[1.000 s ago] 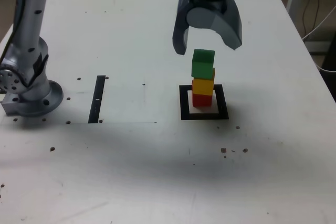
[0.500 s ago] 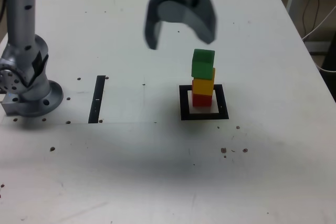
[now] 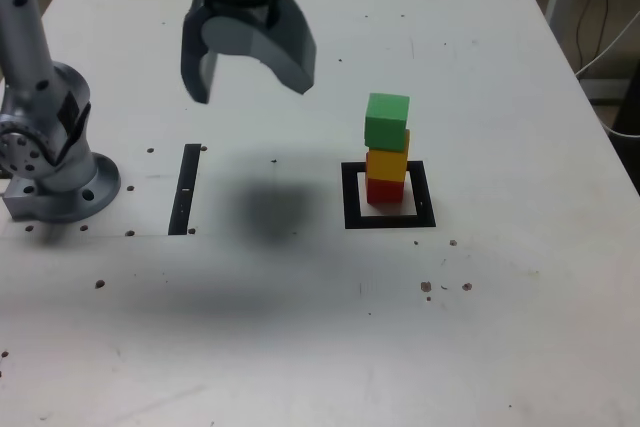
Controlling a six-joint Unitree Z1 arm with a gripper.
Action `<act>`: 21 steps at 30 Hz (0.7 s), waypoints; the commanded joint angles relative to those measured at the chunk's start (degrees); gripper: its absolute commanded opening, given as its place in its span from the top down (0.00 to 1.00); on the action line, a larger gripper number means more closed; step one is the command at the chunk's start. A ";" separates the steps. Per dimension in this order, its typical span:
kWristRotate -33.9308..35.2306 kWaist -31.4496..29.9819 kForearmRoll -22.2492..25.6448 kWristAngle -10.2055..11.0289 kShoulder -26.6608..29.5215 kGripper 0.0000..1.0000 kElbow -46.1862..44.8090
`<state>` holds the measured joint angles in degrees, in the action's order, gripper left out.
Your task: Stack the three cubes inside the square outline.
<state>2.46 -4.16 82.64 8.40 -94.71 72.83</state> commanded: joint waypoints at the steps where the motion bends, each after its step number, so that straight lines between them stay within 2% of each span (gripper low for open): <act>1: 0.27 0.29 -1.38 -0.08 1.37 0.00 -2.34; 6: 0.77 0.47 -5.18 -0.81 3.51 0.00 -8.91; 11: 1.18 0.47 -9.89 -2.59 4.60 0.00 -15.01; 15: 1.26 0.47 -13.07 -4.05 4.98 0.00 -18.40; 21: 1.34 0.47 -16.55 -5.16 5.25 0.00 -22.64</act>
<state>3.69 -3.72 66.82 3.40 -89.79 50.86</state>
